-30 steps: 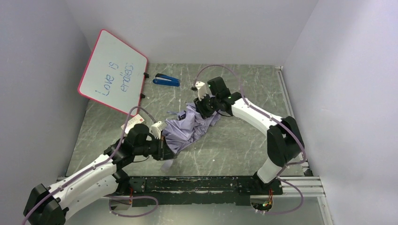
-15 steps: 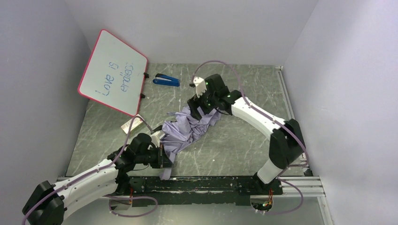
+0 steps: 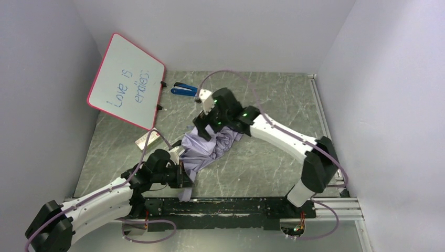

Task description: Put away the umbrella

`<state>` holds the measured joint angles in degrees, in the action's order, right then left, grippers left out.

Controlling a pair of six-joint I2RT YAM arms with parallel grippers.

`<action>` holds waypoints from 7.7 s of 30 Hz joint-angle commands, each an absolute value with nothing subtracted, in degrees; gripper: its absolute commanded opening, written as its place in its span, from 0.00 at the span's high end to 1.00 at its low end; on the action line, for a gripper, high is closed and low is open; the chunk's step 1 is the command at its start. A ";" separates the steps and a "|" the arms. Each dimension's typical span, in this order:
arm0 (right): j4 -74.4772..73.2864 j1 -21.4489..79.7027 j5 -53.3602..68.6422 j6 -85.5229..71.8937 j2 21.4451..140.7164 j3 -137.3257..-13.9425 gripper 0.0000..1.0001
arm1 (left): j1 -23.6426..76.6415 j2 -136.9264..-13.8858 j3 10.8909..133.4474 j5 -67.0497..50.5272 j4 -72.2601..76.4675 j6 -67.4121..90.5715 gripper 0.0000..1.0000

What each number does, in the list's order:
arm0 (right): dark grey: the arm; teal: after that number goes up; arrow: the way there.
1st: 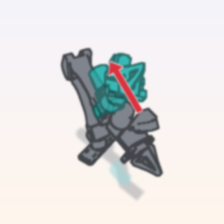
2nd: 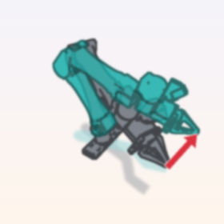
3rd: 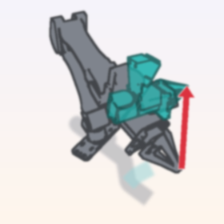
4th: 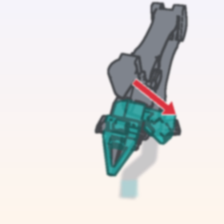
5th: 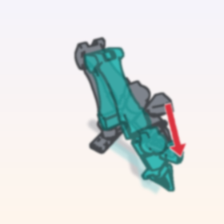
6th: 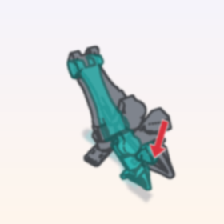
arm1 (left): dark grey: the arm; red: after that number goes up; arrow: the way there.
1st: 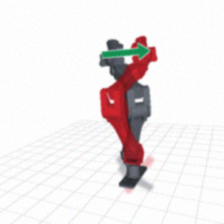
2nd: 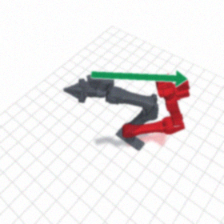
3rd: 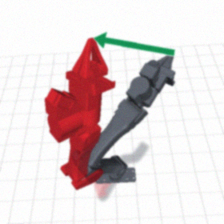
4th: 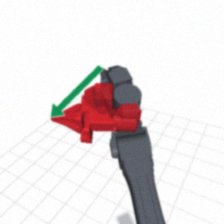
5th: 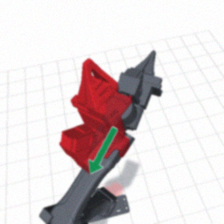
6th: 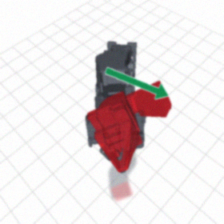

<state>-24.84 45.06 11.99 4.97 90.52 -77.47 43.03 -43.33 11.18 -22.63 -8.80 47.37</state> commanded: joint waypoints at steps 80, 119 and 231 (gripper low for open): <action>-10.03 33.15 12.16 31.11 98.79 -62.65 0.12 | 65.66 -51.07 32.38 6.48 -23.65 40.59 0.37; -27.89 23.96 -21.53 -15.13 87.46 -78.98 0.09 | 27.59 -80.04 53.32 -0.61 -13.92 23.93 0.43; -18.44 25.93 20.70 33.97 106.47 -64.84 0.04 | 27.50 -82.85 58.03 -6.57 -10.43 7.30 0.30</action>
